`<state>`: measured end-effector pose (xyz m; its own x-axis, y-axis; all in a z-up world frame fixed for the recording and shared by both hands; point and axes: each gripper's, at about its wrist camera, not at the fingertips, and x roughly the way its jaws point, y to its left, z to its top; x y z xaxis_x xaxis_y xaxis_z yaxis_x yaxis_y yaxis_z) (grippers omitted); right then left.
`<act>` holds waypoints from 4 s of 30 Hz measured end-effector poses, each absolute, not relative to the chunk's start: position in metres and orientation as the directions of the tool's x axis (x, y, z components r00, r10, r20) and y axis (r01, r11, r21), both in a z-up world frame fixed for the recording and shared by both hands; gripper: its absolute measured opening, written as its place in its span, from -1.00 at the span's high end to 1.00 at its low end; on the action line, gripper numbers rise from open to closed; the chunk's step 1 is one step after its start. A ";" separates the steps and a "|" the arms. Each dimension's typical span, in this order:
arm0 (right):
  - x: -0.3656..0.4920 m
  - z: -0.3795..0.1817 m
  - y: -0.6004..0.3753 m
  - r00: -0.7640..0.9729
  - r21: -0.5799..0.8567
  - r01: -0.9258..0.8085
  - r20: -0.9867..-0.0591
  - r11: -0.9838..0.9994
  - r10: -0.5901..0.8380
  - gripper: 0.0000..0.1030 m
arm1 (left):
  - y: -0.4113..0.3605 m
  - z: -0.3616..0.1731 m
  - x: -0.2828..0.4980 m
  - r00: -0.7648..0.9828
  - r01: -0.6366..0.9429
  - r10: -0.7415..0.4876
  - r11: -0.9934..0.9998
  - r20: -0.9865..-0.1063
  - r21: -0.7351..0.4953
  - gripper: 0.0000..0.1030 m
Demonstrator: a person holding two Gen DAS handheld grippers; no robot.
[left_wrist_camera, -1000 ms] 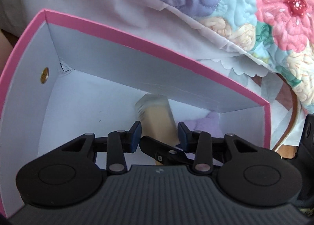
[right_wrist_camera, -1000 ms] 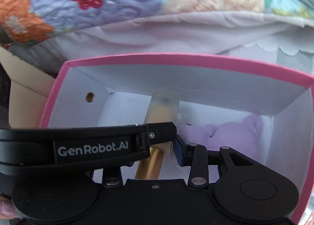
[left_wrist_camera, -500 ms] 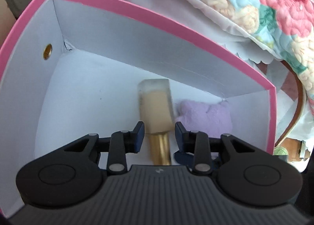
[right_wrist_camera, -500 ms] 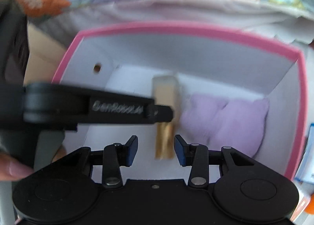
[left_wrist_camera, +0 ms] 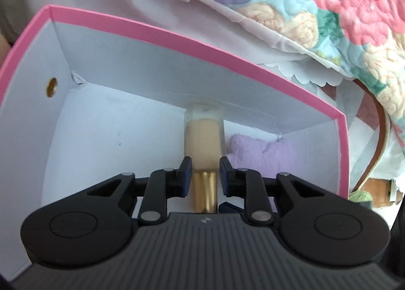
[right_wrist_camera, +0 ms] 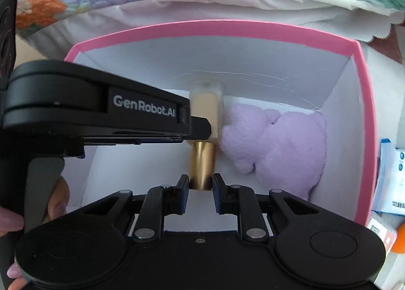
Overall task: Organize objects
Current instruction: 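Lower the lipstick tube into the box beside the plush, then open the left tool and withdraw it toward the white soap bar, then close the left tool on the white soap bar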
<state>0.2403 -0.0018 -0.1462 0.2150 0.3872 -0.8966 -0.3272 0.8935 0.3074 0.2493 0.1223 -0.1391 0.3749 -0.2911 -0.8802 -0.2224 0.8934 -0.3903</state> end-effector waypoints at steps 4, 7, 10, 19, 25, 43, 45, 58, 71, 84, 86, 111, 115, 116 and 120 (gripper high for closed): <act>0.227 -0.131 -0.009 0.198 0.324 -0.415 -0.880 0.850 0.432 0.41 | 0.117 -0.117 0.229 0.403 -0.204 -0.284 0.899 -0.870 -0.388 0.35; 0.212 -0.112 -0.024 0.218 0.347 -0.452 -0.850 0.822 0.479 0.35 | 0.121 -0.097 0.214 0.420 -0.176 -0.306 0.896 -0.854 -0.407 0.05; 0.201 -0.093 -0.035 0.227 0.348 -0.479 -0.838 0.806 0.497 0.29 | 0.109 -0.077 0.204 0.411 -0.159 -0.295 0.909 -0.862 -0.386 0.01; 0.165 -0.029 -0.064 0.260 0.288 -0.543 -0.836 0.789 0.484 0.17 | 0.091 -0.005 0.159 0.431 -0.097 -0.220 0.953 -0.875 -0.288 -0.25; 0.139 0.012 -0.075 0.305 0.254 -0.566 -0.819 0.785 0.485 0.06 | 0.080 0.038 0.126 0.433 -0.052 -0.156 0.979 -0.888 -0.198 -0.38; 0.050 0.090 -0.130 0.317 0.203 -0.613 -0.822 0.763 0.473 -0.32 | 0.042 0.082 0.028 0.450 0.036 -0.134 0.991 -0.883 -0.132 -0.56; 0.040 0.095 -0.137 0.328 0.180 -0.616 -0.827 0.767 0.457 -0.51 | 0.034 0.083 0.020 0.454 0.047 -0.137 0.990 -0.880 -0.130 -0.65; -0.002 0.084 -0.200 0.339 0.167 -0.561 -0.847 0.811 0.409 -0.68 | -0.013 0.061 -0.011 0.443 0.126 -0.128 0.989 -0.888 -0.080 -0.86; -0.006 0.001 -0.284 0.401 0.318 -0.365 -0.794 0.875 0.456 -0.68 | -0.071 0.010 0.042 0.408 0.227 -0.294 0.950 -0.864 -0.216 -0.84; 0.016 -0.109 -0.314 0.570 0.272 -0.159 -0.760 0.949 0.313 -0.65 | -0.172 -0.104 0.117 0.313 0.393 -0.374 0.888 -0.873 -0.239 -0.32; 0.021 -0.124 -0.314 0.578 0.259 -0.141 -0.762 0.956 0.292 -0.60 | -0.182 -0.121 0.125 0.297 0.407 -0.386 0.879 -0.873 -0.250 -0.26; 0.032 -0.123 -0.288 0.556 0.199 -0.085 -0.803 0.976 0.213 -0.27 | -0.183 -0.103 0.103 0.240 0.347 -0.442 0.870 -0.864 -0.349 0.19; 0.024 -0.089 -0.267 0.526 0.189 -0.151 -0.816 0.970 0.241 -0.35 | -0.167 -0.064 0.089 0.280 0.360 -0.411 0.883 -0.868 -0.301 0.19; 0.020 -0.082 -0.262 0.520 0.192 -0.164 -0.817 0.968 0.250 -0.36 | -0.162 -0.056 0.086 0.287 0.357 -0.409 0.885 -0.866 -0.299 0.19; 0.017 -0.050 -0.244 0.517 0.192 -0.208 -0.811 0.959 0.275 -0.37 | -0.138 -0.023 0.072 0.330 0.336 -0.403 0.895 -0.854 -0.292 0.20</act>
